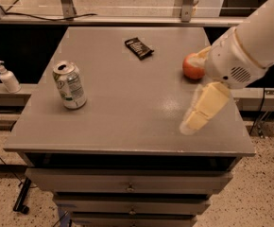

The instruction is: Knock 7up can over

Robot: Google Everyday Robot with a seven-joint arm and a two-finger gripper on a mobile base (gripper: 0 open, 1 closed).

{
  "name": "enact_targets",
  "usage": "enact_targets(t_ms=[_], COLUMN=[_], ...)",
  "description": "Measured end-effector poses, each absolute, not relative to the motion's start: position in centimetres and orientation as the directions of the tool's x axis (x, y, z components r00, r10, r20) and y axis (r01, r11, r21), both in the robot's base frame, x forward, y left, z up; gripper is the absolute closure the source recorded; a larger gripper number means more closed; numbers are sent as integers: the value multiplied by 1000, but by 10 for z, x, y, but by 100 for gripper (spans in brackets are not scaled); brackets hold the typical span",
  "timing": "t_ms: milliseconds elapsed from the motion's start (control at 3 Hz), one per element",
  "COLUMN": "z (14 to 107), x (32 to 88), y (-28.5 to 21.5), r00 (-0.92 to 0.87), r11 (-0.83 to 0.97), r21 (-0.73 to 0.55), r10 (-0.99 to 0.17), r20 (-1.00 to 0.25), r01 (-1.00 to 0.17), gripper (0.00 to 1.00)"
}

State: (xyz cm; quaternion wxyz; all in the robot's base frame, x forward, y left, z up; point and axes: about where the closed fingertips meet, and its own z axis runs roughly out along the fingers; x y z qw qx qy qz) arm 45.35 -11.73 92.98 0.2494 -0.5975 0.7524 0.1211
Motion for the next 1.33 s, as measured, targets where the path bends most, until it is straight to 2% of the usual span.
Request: enact_targets(t_ms=[333,667,1333], z=[914,924,930], x=[465,470,467], y=[-57,-10,1], r00=[-117,-101,-98], r11=[210,157,138], r21=[-52,12,27], r10=[-713,-575,-533], r20=[-692,-812,-841], r01=[-976,-988,-990], gripper=[0,0,0])
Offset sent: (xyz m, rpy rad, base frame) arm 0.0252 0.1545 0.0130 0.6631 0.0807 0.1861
